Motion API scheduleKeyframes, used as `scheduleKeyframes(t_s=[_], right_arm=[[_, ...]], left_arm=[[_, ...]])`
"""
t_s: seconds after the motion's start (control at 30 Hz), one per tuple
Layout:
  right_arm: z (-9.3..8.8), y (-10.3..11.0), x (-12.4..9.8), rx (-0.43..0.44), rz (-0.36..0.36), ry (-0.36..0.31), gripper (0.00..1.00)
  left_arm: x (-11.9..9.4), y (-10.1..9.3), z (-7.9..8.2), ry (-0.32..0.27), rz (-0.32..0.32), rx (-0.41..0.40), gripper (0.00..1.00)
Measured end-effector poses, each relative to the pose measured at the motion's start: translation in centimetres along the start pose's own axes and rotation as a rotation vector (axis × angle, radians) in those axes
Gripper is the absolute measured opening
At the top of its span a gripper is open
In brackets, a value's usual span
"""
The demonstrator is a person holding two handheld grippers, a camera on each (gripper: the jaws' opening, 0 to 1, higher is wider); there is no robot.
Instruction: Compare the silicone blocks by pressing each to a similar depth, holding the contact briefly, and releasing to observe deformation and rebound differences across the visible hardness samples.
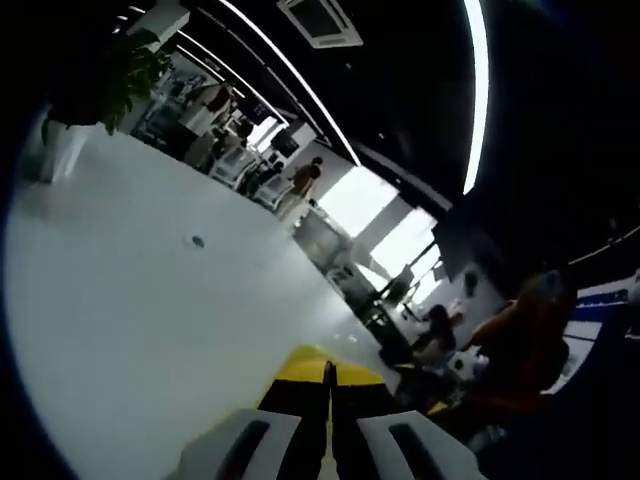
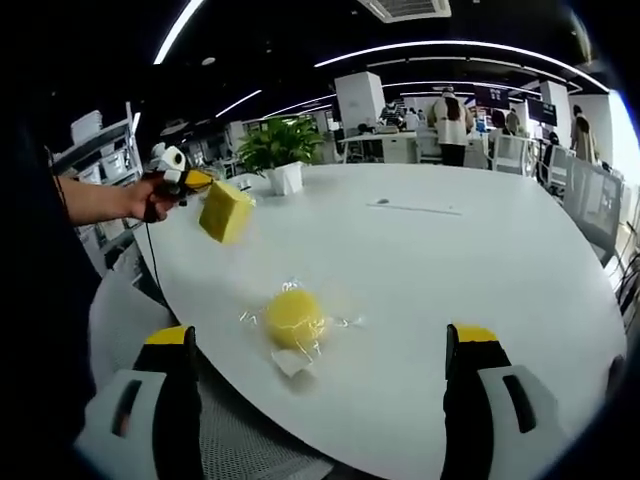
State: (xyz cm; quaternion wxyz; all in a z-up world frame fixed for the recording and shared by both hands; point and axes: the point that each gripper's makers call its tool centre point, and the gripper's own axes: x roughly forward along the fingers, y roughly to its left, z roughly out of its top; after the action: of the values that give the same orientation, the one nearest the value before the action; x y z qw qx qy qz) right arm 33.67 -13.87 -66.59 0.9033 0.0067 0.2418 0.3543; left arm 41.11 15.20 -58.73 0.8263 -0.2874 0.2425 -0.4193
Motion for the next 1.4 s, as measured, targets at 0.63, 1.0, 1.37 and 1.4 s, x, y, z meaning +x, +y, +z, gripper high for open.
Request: scheduleKeyframes(t_s=[0.63,1.0,1.37,1.4], right_arm=[[6.8,1.9,-0.1,-0.057,0.054,-0.112,0.97],[10.2,2.5,0.4,-0.14,0.092,-0.149,0.97],[13.4,4.4,0.8,-0.157,0.157,-0.22,0.97],[14.0,5.2,0.9,-0.18,0.179,-0.236,0.97]], left_arm=[[-0.6,-7.4,5.3,-0.014,-0.08,0.256,0.0],[-0.9,-9.8,6.3,-0.019,-0.066,0.366,0.0],[-1.1,-12.0,6.5,-0.029,-0.099,0.395,0.0],[-1.0,-12.2,6.5,-0.027,-0.102,0.4,0.0]])
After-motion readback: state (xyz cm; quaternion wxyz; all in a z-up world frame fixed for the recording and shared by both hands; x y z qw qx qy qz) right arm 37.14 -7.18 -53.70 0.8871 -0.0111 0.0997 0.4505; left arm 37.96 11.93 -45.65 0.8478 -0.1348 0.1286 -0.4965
